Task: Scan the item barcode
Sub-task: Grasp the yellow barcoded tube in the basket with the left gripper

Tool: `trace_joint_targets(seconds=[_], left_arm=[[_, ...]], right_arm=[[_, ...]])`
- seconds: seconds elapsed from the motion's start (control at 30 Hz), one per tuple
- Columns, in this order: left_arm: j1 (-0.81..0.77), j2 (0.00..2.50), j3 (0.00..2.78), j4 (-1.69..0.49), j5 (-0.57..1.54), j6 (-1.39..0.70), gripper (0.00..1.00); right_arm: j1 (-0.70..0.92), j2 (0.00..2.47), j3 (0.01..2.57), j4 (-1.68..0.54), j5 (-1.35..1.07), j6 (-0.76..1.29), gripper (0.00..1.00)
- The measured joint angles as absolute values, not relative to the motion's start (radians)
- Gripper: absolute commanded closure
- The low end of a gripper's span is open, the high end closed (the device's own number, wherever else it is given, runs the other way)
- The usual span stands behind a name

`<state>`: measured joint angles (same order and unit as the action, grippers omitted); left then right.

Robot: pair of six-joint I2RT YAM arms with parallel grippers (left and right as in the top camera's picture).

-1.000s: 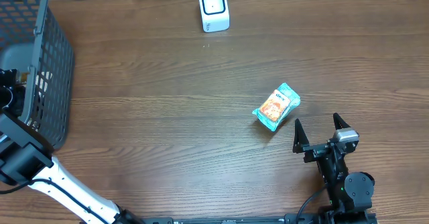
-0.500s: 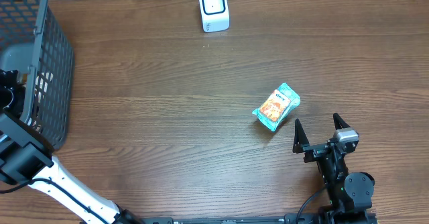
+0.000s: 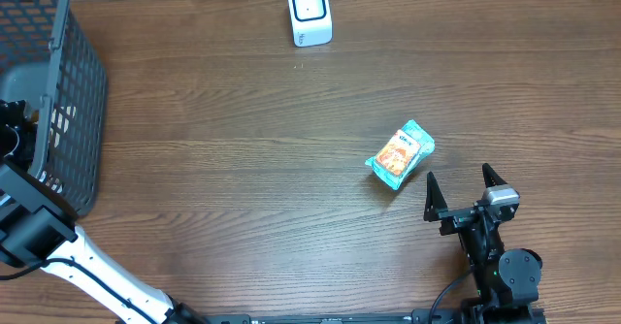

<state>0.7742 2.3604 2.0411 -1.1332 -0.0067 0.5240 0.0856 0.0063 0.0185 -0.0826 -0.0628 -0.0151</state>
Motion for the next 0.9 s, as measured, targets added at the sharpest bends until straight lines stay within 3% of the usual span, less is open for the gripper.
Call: trace_joint_targets(seconds=[0.1,0.9], left_arm=[[0.774,2.360,2.041,-1.133,-0.005,0.524,0.96],[0.774,2.395,2.498,-1.321,0.175,0.305,0.96]], right_arm=[[0.086,0.006,0.019,-0.083,-0.063,-0.015,0.00],[0.086,0.006,0.019,-0.083,-0.063,-0.015,0.00]])
